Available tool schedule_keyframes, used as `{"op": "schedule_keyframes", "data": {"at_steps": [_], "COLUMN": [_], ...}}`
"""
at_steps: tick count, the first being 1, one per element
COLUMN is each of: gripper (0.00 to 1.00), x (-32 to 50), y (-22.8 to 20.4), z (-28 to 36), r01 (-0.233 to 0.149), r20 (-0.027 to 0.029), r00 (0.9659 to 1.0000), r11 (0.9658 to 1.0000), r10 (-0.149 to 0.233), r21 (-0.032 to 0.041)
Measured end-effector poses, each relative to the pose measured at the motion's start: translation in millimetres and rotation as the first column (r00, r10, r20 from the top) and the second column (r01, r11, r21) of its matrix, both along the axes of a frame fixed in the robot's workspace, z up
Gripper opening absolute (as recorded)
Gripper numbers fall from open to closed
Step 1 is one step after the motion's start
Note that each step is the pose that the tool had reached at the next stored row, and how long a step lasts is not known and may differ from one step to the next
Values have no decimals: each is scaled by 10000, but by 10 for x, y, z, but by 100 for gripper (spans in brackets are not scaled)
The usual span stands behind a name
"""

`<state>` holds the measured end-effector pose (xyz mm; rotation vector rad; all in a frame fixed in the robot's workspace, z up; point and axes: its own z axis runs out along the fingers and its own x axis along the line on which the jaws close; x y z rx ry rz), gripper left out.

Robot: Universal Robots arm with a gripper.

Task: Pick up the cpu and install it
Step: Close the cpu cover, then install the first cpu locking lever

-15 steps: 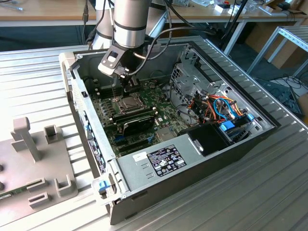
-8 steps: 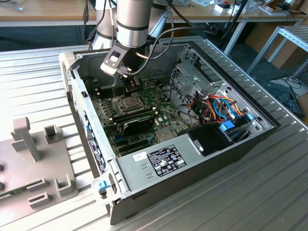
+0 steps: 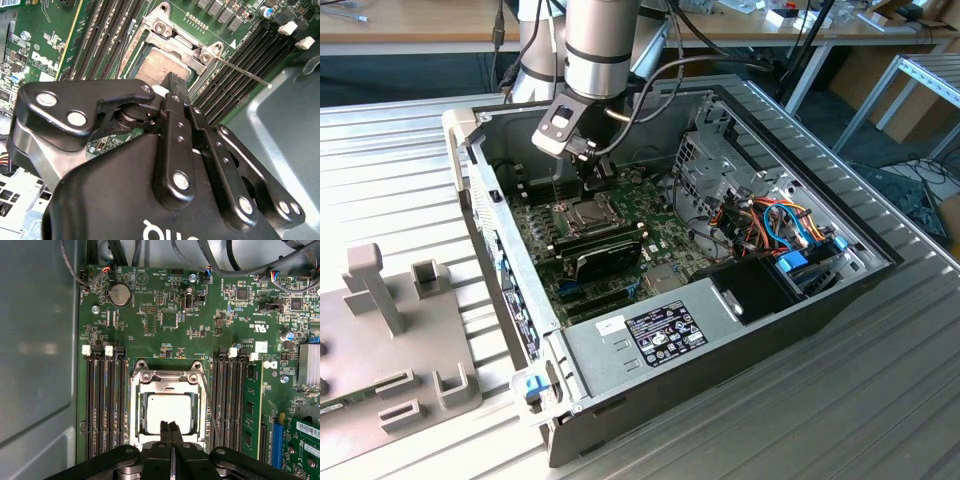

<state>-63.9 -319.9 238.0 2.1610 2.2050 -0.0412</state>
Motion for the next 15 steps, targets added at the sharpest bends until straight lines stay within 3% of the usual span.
{"op": "schedule_keyframes", "data": {"at_steps": [12, 15], "gripper": [11, 11], "x": [-1, -126], "y": [0, 6], "z": [0, -25], "r01": [1, 3], "r20": [0, 11], "r00": [10000, 10000], "r11": [10000, 10000], "r10": [-1, -3], "r21": [1, 0]}}
